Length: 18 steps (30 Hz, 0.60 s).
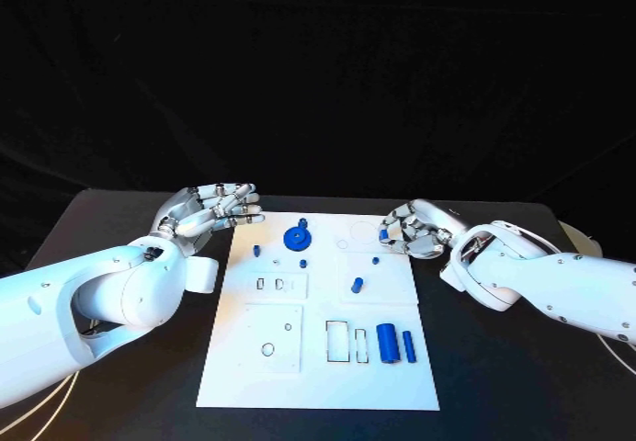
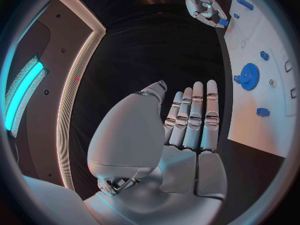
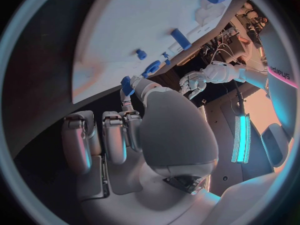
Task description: Assemble the parts on the task board
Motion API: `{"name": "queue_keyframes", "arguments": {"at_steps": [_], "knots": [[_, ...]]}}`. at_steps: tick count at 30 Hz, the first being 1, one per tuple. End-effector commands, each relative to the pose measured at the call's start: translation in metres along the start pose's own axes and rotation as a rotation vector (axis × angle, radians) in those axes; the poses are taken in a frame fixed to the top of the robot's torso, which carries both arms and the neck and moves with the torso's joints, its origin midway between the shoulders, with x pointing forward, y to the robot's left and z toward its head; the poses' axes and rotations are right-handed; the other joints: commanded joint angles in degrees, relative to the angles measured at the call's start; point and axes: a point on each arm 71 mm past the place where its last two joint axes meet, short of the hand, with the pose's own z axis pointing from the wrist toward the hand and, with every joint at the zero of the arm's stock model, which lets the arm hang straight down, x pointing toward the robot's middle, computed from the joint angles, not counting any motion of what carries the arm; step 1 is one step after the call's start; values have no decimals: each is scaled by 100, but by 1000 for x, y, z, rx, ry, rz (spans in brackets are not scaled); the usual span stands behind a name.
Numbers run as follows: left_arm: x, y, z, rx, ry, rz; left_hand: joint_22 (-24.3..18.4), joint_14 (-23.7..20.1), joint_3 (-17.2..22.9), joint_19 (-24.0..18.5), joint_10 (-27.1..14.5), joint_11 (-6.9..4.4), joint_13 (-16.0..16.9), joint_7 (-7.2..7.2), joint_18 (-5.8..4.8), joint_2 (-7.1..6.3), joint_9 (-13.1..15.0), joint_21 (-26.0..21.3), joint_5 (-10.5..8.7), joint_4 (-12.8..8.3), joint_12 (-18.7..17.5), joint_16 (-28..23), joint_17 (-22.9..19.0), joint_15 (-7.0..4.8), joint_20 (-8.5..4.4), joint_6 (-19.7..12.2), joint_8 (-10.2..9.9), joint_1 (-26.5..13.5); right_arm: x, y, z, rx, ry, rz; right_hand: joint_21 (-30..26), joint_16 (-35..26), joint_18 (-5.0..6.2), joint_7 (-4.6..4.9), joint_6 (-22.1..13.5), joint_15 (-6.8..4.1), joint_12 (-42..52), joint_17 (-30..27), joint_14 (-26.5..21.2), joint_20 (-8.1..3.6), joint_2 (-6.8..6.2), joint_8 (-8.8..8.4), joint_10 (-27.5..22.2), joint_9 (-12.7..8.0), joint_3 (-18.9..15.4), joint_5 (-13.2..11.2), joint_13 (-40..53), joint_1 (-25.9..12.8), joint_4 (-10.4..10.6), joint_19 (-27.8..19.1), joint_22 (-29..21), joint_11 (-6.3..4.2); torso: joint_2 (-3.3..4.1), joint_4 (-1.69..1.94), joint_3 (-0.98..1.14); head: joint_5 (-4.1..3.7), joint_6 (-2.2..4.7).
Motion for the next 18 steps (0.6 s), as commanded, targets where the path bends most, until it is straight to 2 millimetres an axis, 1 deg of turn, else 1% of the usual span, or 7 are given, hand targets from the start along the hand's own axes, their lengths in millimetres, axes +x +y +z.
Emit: {"name": "queue_keyframes", "arguments": {"at_steps": [1, 5, 8, 10, 12, 15, 18], "knots": [[2, 0, 1, 5, 18, -6, -7, 12, 39, 22, 48, 6, 4, 28, 38, -21, -3, -34, -16, -2, -15, -37, 5, 29, -3, 44, -21, 16, 1, 19, 3, -7, -13, -30, 26, 19, -82, -111, 81, -41, 9, 1505, 596, -39, 74, 163, 110, 181, 30, 9, 940, -15, 5, 617, 1510, -45, -15, -3, 2, 60, -20], [2, 1, 3, 4, 17, -5, -7, 12, 39, 22, 48, 6, 4, 28, 38, -21, -3, -34, -16, -2, -15, -37, 5, 29, -3, 44, -21, 16, 13, 55, 12, -58, 13, -33, 26, 19, -82, -112, 68, -42, 7, 1505, 596, -42, 91, 173, 110, 190, 46, 19, 939, -48, 17, 617, 1510, -46, -30, -1, 1, 137, -61], [2, 2, 5, 4, 17, -5, -8, 12, 41, 22, 48, 6, 4, 28, 38, -20, -3, -35, -16, -1, -16, -37, 6, 29, -4, 43, -21, 16, 28, 84, 21, -98, 50, -42, 26, 19, -82, -112, 64, -43, 4, 1505, 596, -43, 90, 176, 107, 193, 48, 22, 936, -58, 19, 617, 1510, -46, -48, 8, -2, 214, -84], [2, 3, 6, 4, 17, -5, -9, 12, 47, 23, 48, 7, 3, 27, 38, -17, -4, -36, -16, 0, -20, -40, 8, 29, -4, 42, -23, 19, 38, 98, 27, -114, 72, -53, 26, 19, -82, -113, 60, -44, 1, 1505, 596, -44, 93, 182, 106, 197, 52, 23, 933, -75, 25, 617, 1510, -47, -60, 25, -12, 226, -104], [2, 3, 7, 4, 17, -5, -9, 12, 47, 23, 48, 7, 3, 27, 38, -17, -4, -36, -16, 0, -20, -40, 8, 29, -4, 42, -23, 19, 46, 108, 31, -124, 90, -66, 26, 19, -82, -114, 54, -44, -2, 1505, 596, -46, 97, 190, 105, 203, 55, 15, 931, -105, 38, 617, 1510, -47, -67, 42, -21, 231, -127], [2, 4, 8, 4, 16, -4, -9, 12, 47, 23, 48, 7, 3, 27, 38, -17, -4, -36, -16, 0, -20, -40, 8, 29, -4, 42, -23, 19, 57, 120, 37, -133, 111, -85, 26, 19, -82, -117, 46, -46, -6, 1505, 596, -48, 86, 207, 104, 215, 53, 9, 928, -159, 56, 617, 1510, -50, -71, 53, -28, 259, -150], [2, 4, 9, 5, 13, -2, -9, 12, 47, 23, 48, 7, 3, 27, 38, -17, -4, -36, -16, 0, -20, -40, 8, 29, -4, 42, -23, 19, 69, 130, 42, -144, 136, -108, 26, 19, -82, -122, 49, -48, -8, 1505, 596, -50, 73, 220, 103, 223, 50, 15, 926, -186, 61, 617, 1510, -53, -61, 39, -23, 296, -156]]}}
